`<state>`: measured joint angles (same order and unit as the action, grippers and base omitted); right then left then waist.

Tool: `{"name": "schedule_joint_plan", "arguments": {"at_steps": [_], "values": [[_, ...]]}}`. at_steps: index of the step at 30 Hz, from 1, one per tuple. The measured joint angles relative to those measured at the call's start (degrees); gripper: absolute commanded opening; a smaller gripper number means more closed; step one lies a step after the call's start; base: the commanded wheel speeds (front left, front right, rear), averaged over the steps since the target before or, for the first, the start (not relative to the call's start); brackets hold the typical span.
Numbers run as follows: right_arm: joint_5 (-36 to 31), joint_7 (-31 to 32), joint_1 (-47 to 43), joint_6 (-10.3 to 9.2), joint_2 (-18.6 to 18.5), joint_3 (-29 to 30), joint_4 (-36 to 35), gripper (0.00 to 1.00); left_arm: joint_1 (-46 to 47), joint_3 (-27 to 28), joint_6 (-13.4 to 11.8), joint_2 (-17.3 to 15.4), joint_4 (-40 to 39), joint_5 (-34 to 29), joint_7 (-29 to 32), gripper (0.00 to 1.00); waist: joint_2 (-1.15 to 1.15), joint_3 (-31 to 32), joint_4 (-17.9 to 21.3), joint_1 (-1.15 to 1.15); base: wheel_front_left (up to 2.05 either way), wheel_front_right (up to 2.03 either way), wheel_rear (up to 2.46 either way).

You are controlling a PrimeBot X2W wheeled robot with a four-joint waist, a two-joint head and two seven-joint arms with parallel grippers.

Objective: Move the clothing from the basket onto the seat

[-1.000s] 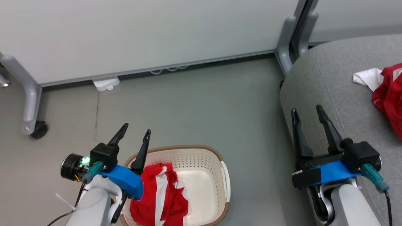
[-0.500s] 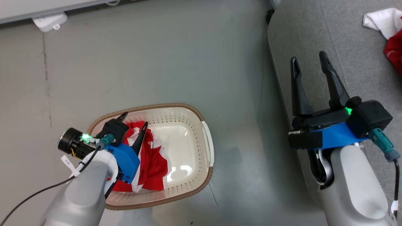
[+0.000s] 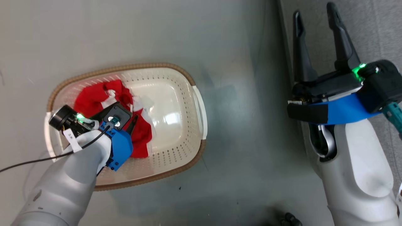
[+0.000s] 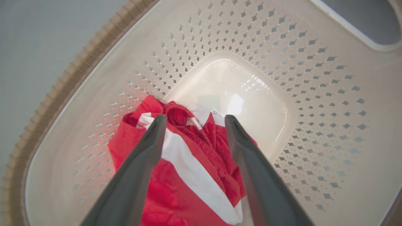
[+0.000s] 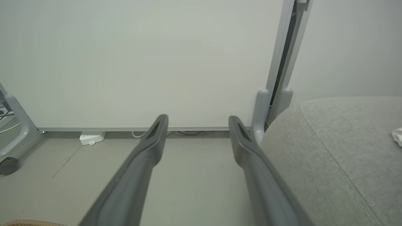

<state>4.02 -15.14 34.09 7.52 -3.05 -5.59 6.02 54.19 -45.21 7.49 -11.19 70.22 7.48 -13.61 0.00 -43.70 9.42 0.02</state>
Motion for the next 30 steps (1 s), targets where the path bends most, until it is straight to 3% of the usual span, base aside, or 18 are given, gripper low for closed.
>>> {"name": "schedule_joint_plan", "arguments": {"at_steps": [17,30], "values": [[-0.05,0.0,3.88,0.0,0.07,0.21,-3.31,1.0,7.09,-6.34,-0.15,-2.08,3.14,0.55,7.51,1.0,0.0,-13.15,0.27,-0.01,0.0,0.0,0.0],[-0.51,0.0,4.45,0.0,0.09,1.9,-5.36,1.0,8.79,-7.61,-1.78,-1.49,3.47,0.69,9.53,1.0,0.0,-17.72,-0.34,-0.01,0.0,0.0,0.0]]}}
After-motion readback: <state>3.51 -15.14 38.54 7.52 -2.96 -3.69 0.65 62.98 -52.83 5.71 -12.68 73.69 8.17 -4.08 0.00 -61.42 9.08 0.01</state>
